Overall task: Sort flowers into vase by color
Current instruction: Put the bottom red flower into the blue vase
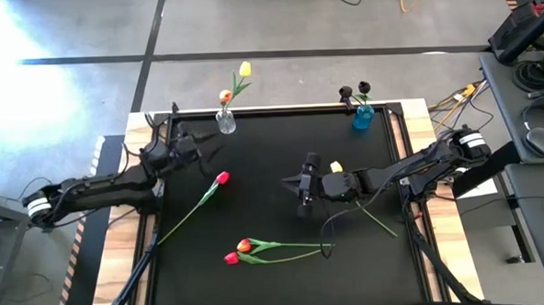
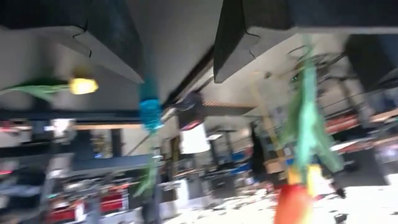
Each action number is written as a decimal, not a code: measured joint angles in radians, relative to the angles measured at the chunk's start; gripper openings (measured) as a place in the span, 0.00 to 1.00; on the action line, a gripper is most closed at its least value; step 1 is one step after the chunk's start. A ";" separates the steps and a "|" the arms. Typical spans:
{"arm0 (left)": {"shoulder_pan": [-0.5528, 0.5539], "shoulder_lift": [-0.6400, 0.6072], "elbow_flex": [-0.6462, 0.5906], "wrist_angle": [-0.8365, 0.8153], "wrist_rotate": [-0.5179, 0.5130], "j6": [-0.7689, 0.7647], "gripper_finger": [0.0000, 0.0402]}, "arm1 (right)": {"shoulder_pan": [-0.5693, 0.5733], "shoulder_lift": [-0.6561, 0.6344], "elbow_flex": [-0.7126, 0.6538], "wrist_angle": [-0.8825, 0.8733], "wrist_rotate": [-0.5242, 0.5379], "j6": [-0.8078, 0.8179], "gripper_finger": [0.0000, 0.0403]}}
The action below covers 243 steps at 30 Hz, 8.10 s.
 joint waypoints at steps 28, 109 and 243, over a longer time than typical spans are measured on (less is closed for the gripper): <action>-0.184 -0.012 -0.011 -0.019 -0.001 0.038 0.43 | 0.228 0.437 0.355 -0.413 -0.238 0.324 0.50; -0.184 -0.032 -0.011 0.010 -0.002 0.074 0.43 | 0.133 -0.666 -0.033 -0.209 0.367 -0.374 0.03; -0.184 -0.030 -0.011 0.043 -0.003 0.168 0.36 | -0.853 -0.250 -0.581 1.008 0.362 -0.158 0.28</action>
